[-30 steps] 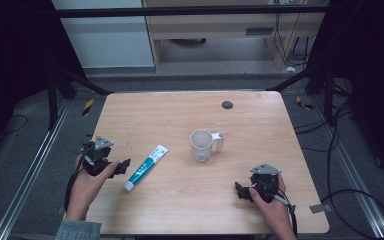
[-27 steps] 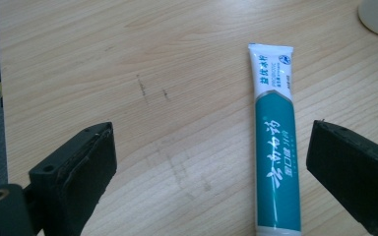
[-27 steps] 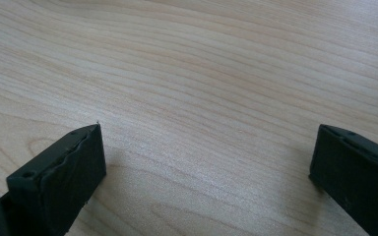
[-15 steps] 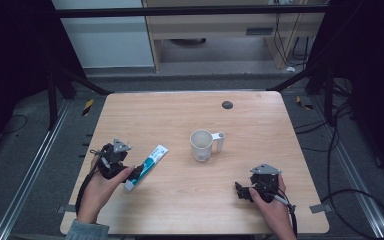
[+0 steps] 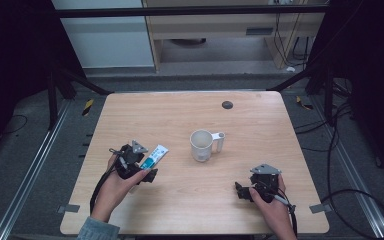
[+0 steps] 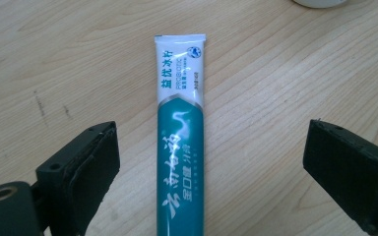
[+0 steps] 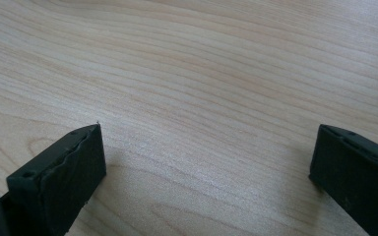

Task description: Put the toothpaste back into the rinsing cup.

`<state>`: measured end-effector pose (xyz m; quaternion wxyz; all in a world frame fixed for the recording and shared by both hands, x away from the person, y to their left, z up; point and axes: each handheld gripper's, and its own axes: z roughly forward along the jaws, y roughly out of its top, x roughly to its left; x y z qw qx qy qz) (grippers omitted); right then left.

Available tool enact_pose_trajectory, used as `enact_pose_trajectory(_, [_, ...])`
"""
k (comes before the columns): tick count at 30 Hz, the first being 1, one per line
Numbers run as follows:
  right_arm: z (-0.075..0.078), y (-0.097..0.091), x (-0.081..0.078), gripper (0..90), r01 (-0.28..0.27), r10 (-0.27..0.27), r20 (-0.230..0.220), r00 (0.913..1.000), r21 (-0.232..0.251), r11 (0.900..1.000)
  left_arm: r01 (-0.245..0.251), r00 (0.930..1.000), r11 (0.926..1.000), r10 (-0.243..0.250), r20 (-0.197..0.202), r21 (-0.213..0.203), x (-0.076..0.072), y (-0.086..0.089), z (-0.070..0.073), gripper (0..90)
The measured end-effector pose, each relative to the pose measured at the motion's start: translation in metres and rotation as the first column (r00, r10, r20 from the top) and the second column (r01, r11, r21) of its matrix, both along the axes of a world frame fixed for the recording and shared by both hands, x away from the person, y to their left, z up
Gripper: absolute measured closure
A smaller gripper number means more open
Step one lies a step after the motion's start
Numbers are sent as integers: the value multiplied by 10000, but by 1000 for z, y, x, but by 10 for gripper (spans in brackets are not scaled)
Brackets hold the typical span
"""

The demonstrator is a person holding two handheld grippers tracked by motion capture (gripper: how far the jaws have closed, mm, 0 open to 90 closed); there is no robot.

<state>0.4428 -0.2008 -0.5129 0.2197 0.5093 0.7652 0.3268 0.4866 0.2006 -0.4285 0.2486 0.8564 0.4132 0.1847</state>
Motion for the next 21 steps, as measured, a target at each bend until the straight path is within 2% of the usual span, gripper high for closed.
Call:
enact_pose_trajectory(1, [0, 0, 0, 6, 0, 0, 0, 10000, 0, 10000, 0, 10000, 10000, 0, 0, 0, 0, 0, 0, 63])
enact_pose_trajectory(2, [0, 0, 0, 6, 3, -3, -10, 10000, -6, 10000, 31, 10000, 9997, -30, -49, 229, 4, -3, 0, 63])
enact_pose_trajectory(6, [0, 0, 0, 5, 3, -3, -3, 10000, -3, 10000, 106, 9998, 9992, -99, -199, 385, 11, -7, 0, 62])
enact_pose_trajectory(8, [0, 0, 1, 4, -27, 27, 7, 10000, 4, 10000, 108, 9994, 9989, -93, -324, 449, 16, -8, -2, 62])
enact_pose_trajectory(12, [0, -1, 2, 4, -43, 43, -39, 10000, 47, 10000, 57, 9997, 9990, -48, -223, 448, 21, -9, -2, 62])
enact_pose_trajectory(17, [0, -2, 4, 4, -65, 65, 7, 10000, 9, 10000, 79, 9993, 9989, -61, -381, 471, 26, -9, -3, 57])
enact_pose_trajectory(21, [0, -2, 7, 4, -141, 141, 8, 9999, -11, 9999, 40, 9984, 9977, -1, -572, 678, 31, -9, -5, 52])
